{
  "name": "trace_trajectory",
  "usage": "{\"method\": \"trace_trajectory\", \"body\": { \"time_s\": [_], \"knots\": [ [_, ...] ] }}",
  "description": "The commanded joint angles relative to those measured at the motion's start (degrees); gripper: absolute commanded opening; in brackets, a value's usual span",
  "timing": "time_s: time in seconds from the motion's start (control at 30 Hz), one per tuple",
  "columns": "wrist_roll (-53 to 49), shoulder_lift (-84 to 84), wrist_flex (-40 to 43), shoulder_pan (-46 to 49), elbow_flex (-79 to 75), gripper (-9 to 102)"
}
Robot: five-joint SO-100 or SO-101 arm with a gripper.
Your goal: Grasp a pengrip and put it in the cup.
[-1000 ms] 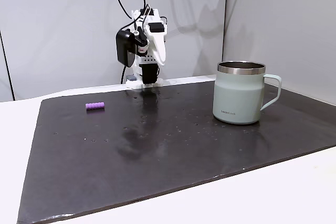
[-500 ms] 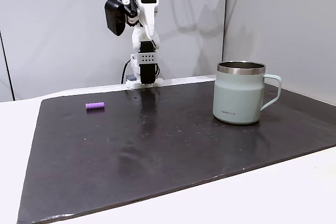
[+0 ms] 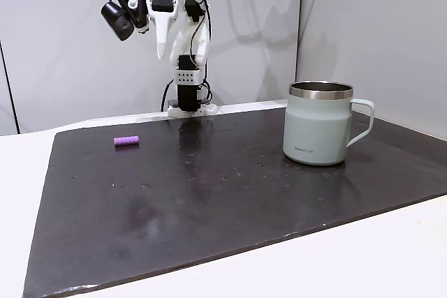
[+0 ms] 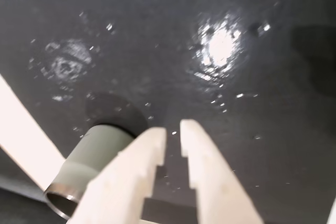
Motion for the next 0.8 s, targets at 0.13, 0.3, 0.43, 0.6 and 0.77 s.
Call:
{"method": "trace_trajectory", "body": {
  "time_s": [0.13,0.3,0.43,0.6,0.77],
  "knots": [
    [-10.2,-8.61,0.26,9.32,-6.86,18],
    [-13.01,-13.54,-1.76,13.45,-8.17,32],
    [-13.62,-17.31,-4.75,14.94,-8.26,32],
    [-14.24,-22.94,-7.47,15.73,-8.26,30],
    [-14.85,-30.5,-10.72,15.64,-10.9,30]
  ]
}}
